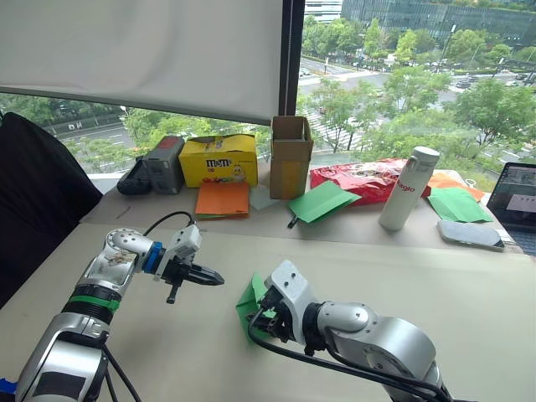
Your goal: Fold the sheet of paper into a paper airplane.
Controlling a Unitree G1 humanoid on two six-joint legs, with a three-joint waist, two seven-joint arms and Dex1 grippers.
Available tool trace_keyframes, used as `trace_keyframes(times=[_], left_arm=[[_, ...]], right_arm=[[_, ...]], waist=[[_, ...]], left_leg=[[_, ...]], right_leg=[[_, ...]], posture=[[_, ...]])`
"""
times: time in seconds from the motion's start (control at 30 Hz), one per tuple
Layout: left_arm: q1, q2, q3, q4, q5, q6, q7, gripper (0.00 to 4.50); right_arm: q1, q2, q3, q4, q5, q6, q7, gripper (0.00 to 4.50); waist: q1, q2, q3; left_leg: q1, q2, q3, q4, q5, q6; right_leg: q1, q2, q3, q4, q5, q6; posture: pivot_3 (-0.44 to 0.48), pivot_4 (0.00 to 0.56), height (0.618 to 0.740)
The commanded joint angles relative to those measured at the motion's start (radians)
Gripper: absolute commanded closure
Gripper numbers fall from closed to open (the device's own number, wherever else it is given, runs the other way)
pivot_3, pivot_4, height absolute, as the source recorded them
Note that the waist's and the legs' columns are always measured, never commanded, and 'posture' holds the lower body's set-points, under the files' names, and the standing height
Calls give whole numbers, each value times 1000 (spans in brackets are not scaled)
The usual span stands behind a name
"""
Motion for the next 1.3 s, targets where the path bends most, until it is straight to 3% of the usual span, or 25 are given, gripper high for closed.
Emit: trace_keyframes(times=[0.03, 0.17, 0.37, 0.53, 0.63, 0.8, 0.93, 1.3], left_arm=[[-27, 9, 20, -23, 2, 2, -5, 4500], [-40, 12, 25, 0, 11, -11, -1, 4500], [-38, 6, 37, 0, 7, -6, 18, 4500], [-9, -9, 64, -30, -21, 22, 46, 4500], [15, -26, 83, -57, -39, 48, 70, 4500], [60, -49, 103, -126, -71, 113, 106, 4500], [86, -70, 103, -173, -75, 149, 152, 4500], [199, -167, 56, -357, -75, 231, 302, 4500]], right_arm=[[-10, -21, 11, -21, -28, -1, -29, 3068], [-9, -48, 23, -21, -35, -8, -32, 4457], [-71, -193, 83, -15, -53, -96, 50, 4486], [-138, -495, 196, 45, -213, -475, 262, 4486], [-133, -594, 224, 120, -315, -768, 377, 4486], [-84, -633, 241, 265, -472, -1177, 461, 4486], [-35, -608, 221, 355, -548, -1369, 474, 4486], [51, -500, 208, 428, -656, -1425, 533, 4486]], waist=[[-1, 0, 0], [-7, 0, 0], [-7, 0, 0], [-3, 1, 1], [-2, 0, 1], [-5, 0, 1], [-2, 0, 1], [0, 0, 1]], left_leg=[[0, 0, 0, 0, 0, 0], [0, 1, 0, 0, 0, 0], [1, 1, 0, 0, 0, 0], [0, 0, 1, 0, 0, 0], [0, 0, 1, 0, 0, 0], [1, 1, 2, 0, 0, 0], [2, 1, 3, 0, 0, 0], [3, 1, 4, 1, 0, 0]], right_leg=[[0, 0, 0, 0, 0, 0], [0, 1, 0, 0, 0, 0], [0, 2, 0, 0, 0, 0], [0, 2, -1, -1, 0, 1], [0, 2, 0, -2, -1, 2], [0, 2, 1, 0, -1, 2], [0, 1, 3, 0, -1, 1], [1, 0, 5, 2, 0, 1]], posture=[[0, 150, 656], [0, 150, 656], [0, 150, 656], [0, 150, 656], [0, 150, 656], [0, 150, 656], [0, 150, 656], [0, 150, 656]])
